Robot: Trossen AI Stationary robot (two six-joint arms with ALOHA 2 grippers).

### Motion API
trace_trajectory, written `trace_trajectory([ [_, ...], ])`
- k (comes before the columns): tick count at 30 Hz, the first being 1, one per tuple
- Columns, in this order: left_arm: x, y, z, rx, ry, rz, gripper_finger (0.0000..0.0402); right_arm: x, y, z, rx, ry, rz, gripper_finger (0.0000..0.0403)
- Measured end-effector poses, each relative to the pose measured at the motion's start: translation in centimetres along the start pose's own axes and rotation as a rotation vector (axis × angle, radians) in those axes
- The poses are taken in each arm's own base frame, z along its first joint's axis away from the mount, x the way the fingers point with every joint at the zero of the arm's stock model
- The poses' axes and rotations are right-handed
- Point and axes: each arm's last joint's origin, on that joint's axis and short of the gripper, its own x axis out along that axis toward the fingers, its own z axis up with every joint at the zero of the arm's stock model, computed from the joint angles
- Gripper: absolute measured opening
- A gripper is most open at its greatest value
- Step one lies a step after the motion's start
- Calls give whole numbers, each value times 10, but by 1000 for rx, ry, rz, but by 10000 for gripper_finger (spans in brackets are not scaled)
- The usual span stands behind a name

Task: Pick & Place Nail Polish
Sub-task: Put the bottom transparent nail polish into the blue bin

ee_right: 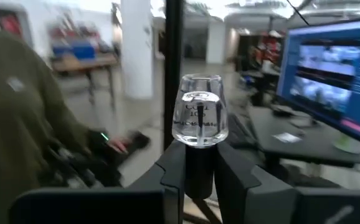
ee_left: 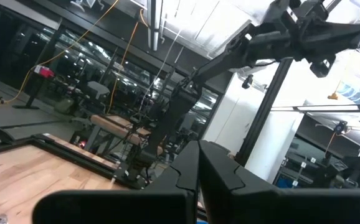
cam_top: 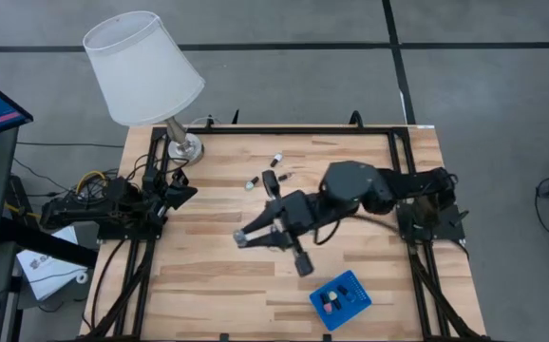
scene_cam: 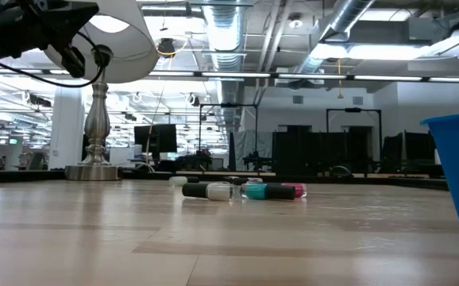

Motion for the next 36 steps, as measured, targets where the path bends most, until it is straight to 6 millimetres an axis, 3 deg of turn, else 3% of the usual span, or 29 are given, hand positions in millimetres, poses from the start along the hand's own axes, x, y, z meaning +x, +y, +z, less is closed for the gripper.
trace_trajectory([
  [5,0,0,0,0,0,0,1,5,-11,-16,-67,97,-65,45],
  [22,0,0,0,0,-1,-1,1,-19,-68,-58,-298,614,-257,45],
  [30,0,0,0,0,-1,-1,1,-34,-87,-69,-610,880,-354,45],
  [36,0,0,0,0,-1,-1,1,-37,-96,-64,-1065,1100,-432,45],
])
